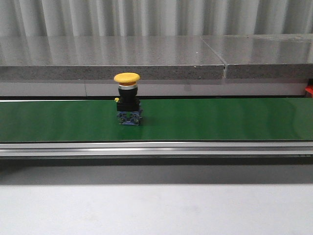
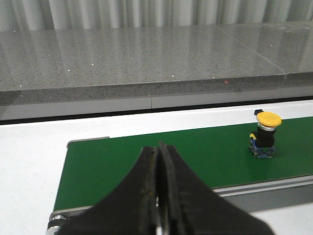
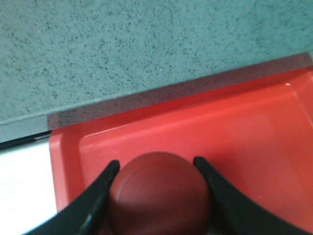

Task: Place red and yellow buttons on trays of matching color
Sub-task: 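Carry the red button into the red tray and release it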

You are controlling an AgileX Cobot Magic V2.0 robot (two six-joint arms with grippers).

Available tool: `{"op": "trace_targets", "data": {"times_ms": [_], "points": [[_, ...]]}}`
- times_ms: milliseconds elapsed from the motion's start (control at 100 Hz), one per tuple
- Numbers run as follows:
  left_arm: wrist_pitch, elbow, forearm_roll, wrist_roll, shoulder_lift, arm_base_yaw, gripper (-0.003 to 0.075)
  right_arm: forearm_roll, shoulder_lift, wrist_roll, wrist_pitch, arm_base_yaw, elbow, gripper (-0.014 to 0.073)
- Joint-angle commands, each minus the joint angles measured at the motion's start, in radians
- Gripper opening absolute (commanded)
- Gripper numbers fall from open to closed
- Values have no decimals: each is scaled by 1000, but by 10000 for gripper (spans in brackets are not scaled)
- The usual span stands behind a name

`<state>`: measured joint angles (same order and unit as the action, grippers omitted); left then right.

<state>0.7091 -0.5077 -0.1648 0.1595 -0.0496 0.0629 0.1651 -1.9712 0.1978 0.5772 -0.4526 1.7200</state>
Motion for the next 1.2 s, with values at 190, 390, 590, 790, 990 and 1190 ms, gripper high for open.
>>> {"op": "trace_targets", "data": {"times_ms": [190,390,590,790,990,1190], "points": [[-72,-23,-10,-3,-13,9,-21,5,-78,0,-65,-6,95,111],[-72,-23,-10,-3,-13,9,-21,4,-142,0,-78,-6,104,111],[-72,-23,-10,-3,-13,9,-21,2,-175,0,-76,-16,104,112],[-72,-23,-10,-3,-13,9,-21,6,-184,0,-65,-42,103,206],[-72,-23,-10,-3,-13,9,-21,89,-184,0,-68,-73,103,463],[-72,-23,-10,-3,-13,9,-21,125,-171,0,-65,-91,103,510]]}}
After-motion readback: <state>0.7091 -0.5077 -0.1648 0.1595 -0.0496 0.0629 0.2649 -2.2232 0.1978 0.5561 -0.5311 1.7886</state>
